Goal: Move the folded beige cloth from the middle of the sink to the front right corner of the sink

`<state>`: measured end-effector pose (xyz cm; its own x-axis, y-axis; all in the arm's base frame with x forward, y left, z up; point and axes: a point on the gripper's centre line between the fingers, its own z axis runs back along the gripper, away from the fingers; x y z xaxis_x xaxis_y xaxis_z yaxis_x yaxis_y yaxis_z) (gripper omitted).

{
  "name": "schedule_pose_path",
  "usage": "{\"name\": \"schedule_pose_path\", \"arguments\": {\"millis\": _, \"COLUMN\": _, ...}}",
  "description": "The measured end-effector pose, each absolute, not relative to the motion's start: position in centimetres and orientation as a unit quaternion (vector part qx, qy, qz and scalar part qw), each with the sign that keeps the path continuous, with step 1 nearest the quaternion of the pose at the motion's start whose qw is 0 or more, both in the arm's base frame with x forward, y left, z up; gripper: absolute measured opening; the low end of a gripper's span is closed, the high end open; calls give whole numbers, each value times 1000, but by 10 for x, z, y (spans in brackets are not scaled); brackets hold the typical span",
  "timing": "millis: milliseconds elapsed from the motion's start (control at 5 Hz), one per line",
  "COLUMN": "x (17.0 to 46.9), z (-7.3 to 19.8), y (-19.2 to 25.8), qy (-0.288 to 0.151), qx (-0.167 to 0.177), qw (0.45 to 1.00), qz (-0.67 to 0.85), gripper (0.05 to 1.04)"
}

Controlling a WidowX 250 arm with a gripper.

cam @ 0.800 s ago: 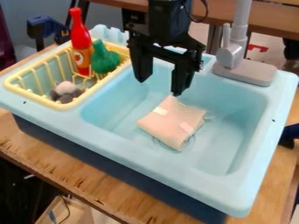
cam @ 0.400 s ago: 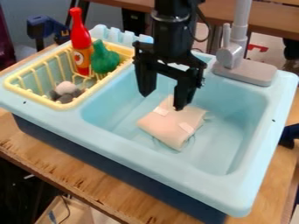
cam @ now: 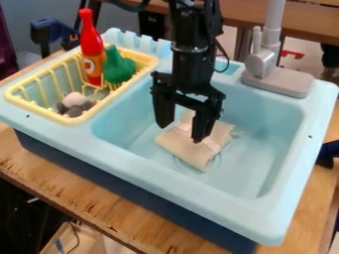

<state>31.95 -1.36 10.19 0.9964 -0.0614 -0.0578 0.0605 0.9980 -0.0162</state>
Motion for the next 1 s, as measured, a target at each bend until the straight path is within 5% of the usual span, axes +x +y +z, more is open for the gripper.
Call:
{"name": "schedule_pose_path", "arguments": {"millis": 400, "x": 327, "z": 84, "y": -7, "qy": 59, "qx": -22, "qw": 997, "qz": -45, "gripper": 1000}}
{"name": "schedule_pose_path", "arguments": {"millis": 1000, "x": 326, "z": 85, "y": -32, "qy": -4, "qx": -158, "qw": 982, "qz": -106, "gripper": 1000}}
